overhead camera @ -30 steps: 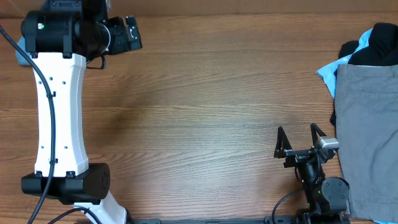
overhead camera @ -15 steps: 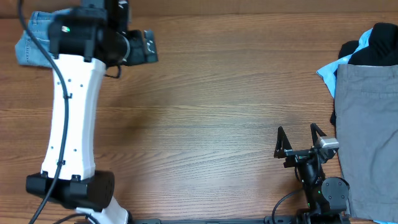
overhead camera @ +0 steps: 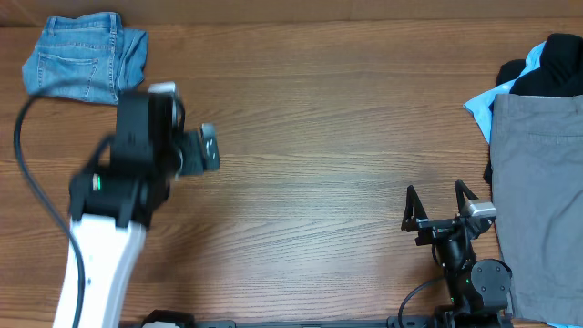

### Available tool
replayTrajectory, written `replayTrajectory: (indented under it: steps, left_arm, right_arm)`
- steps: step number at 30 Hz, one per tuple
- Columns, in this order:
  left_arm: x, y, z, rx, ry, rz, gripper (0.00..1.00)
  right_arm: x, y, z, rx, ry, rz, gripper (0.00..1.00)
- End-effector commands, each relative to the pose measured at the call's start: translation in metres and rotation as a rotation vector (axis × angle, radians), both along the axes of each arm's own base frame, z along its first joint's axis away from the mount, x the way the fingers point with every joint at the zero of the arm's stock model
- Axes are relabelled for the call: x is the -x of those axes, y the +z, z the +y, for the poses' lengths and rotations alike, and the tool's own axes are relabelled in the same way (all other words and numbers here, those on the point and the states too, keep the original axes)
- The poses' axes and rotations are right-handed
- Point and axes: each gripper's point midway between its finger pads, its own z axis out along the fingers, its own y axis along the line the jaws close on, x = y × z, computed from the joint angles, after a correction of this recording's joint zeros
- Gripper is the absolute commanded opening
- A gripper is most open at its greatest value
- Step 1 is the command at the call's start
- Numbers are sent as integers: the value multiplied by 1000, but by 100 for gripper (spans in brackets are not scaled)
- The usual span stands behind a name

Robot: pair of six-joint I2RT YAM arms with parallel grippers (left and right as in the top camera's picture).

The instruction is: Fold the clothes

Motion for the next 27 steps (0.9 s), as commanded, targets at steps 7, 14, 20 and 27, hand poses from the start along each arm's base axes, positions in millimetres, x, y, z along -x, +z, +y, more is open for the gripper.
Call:
replayTrajectory:
  steps: [7,14,20,27]
  left_arm:
    - [42,-33,27,-25,89,-345,100]
    - [61,-43,35,12,123,-603,100]
    - [63,-51,46,27,168,-739,100]
    - [60,-53,52,40,197,-869,100]
  right_arm:
    - [0,-1,1,3,5,-5,100]
    - [0,-1,1,3,5,-5,100]
    - [0,-1,1,3,5,-5,100]
    - [0,-1,1,3,5,-5,100]
